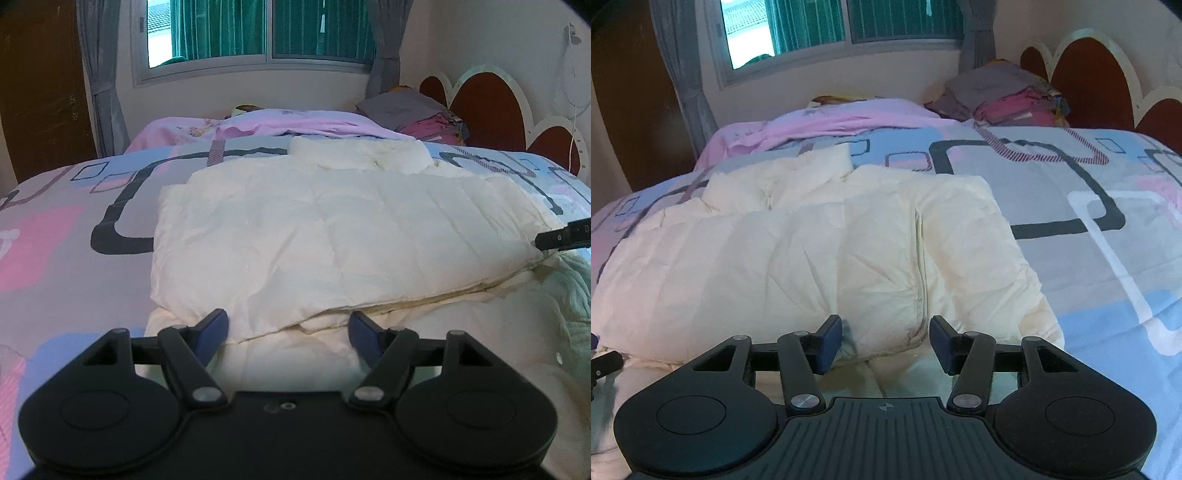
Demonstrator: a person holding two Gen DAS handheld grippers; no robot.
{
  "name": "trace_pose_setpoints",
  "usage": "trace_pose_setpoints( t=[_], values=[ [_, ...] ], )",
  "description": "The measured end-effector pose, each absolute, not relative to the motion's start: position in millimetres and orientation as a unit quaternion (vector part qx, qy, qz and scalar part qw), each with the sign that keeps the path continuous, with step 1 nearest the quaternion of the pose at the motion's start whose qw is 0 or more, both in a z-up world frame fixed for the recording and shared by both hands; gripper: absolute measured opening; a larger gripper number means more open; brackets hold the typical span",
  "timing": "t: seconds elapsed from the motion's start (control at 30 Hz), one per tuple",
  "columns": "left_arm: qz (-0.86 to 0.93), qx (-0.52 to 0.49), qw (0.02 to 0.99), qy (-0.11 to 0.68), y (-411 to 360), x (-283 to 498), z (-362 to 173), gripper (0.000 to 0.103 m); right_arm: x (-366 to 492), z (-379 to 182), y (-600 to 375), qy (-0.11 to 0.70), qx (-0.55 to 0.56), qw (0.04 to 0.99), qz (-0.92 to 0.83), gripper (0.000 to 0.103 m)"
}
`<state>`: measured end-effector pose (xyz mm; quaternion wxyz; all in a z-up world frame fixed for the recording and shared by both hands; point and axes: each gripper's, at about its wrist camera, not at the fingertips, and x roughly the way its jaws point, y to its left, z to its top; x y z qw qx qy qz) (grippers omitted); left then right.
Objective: Fold large clothes
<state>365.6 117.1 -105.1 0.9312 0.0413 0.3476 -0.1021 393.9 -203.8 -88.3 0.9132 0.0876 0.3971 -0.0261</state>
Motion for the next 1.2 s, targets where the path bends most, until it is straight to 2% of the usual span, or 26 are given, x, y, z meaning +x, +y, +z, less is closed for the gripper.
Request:
trace_pose_setpoints(
  t=[0.23,0.4,0.47,0.5,0.53,0.57,0.7,1.0,1.2],
  values=[
    [-0.09,0.034,0.932,0.348,126,352,-100,0.073,378,-80,-204,0.393,0.096,0.914,-0.022,0.053],
    [-0.066,0.034,0.936,0.345,133,334,-94,0.087,363,-74,-211,0.391,0.098,0.915,-0.019,0.053],
    [-0.058,0.035,0.937,0.344,133,324,-90,0.088,355,-73,-216,0.392,0.098,0.915,-0.015,0.053],
    [-0.056,0.036,0.937,0.344,133,320,-89,0.087,349,-72,-219,0.392,0.097,0.915,-0.014,0.056],
    [-0.052,0.037,0.937,0.344,132,313,-87,0.087,344,-71,-221,0.39,0.095,0.916,-0.016,0.074],
    [-0.051,0.038,0.937,0.344,132,307,-86,0.087,335,-68,-224,0.384,0.09,0.919,-0.015,0.086],
    [-0.046,0.035,0.935,0.35,129,277,-84,0.083,297,-60,-246,0.371,0.099,0.923,-0.004,0.086],
    [-0.007,0.039,0.928,0.369,137,197,-89,0.082,204,-62,-302,0.38,0.116,0.917,0.003,0.086],
    [0.013,-0.024,0.923,0.383,163,157,-90,0.083,159,-77,-323,0.4,0.153,0.903,0.01,0.086]
  ],
)
